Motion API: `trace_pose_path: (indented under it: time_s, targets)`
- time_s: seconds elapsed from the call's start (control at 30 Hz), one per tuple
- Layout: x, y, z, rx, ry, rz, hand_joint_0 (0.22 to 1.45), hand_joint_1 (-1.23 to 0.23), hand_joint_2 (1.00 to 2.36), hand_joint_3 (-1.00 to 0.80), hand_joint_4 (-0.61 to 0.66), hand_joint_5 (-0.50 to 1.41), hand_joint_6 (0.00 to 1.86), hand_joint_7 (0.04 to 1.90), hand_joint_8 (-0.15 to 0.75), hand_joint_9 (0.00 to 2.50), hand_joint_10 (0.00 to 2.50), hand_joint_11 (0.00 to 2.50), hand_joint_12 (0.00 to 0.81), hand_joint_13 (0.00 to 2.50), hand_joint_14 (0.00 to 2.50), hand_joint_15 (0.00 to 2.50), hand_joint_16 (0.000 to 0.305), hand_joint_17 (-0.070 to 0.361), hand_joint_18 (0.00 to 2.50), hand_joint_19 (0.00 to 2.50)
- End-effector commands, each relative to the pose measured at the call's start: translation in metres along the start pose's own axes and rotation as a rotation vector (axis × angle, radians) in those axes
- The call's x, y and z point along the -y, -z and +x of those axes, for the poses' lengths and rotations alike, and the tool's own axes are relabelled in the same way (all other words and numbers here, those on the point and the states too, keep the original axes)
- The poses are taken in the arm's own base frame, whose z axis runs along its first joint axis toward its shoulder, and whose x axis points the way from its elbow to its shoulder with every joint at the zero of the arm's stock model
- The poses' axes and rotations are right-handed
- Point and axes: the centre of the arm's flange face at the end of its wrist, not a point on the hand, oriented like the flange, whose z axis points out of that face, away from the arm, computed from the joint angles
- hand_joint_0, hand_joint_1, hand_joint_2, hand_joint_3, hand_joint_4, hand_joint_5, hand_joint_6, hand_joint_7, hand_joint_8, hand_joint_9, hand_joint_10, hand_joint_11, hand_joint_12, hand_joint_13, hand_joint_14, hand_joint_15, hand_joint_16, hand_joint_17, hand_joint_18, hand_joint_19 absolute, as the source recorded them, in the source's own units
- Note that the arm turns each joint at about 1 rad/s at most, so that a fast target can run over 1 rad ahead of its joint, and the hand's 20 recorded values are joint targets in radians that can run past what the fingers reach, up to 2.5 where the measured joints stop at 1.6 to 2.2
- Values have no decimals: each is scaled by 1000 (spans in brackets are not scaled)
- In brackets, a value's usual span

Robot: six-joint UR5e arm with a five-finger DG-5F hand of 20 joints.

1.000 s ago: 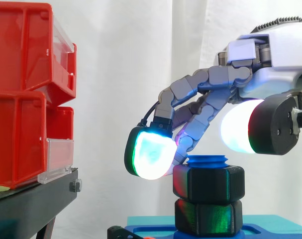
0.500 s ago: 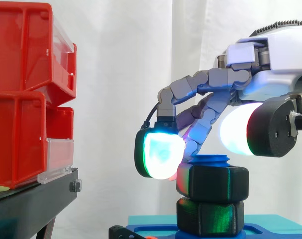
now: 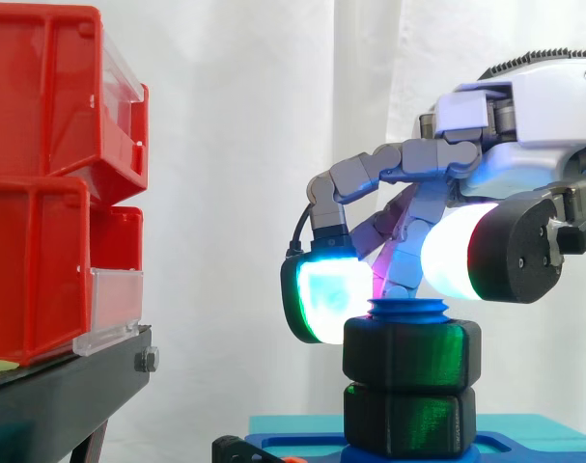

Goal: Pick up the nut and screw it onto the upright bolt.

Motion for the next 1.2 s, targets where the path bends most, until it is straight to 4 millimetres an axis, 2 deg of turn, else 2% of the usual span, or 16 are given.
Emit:
trace_pose_path:
  time_s: [0.0,0.23,0.47,0.67,0.77,0.83,1.1,1.17]
  targets:
    - [3,1,0,-1,0,3,526,-386,1000,-500,122,34,562,1509,259,1256,0,0,145,1033,0,0,9,19,657,0]
    - [12,3,0,-4,-1,4,533,-386,1000,-500,56,68,577,1515,239,1575,0,0,120,1163,0,0,6,15,763,44]
    - [18,5,0,-4,-1,6,533,-383,1000,-500,48,80,590,1486,229,1703,2,11,107,1217,0,0,5,11,818,71]
    - [21,5,-5,4,-1,5,533,-380,1000,-500,45,79,585,1502,241,1706,0,15,110,1231,0,3,5,11,833,74]
    - [22,5,-6,5,-1,4,531,-379,1000,-500,101,77,517,1613,254,1667,0,46,120,1195,1,0,6,14,811,72]
    - [22,3,-9,12,0,2,528,-377,1000,-500,176,54,502,1505,260,1646,0,64,125,1188,1,0,8,18,794,79]
    - [21,1,-20,25,2,1,517,-372,1000,-500,227,-43,504,1027,253,1431,0,46,150,1108,1,0,14,31,751,95]
    - [21,0,-22,29,4,1,514,-372,1000,-500,233,-58,504,966,247,1373,2,44,153,1081,0,0,15,33,739,98]
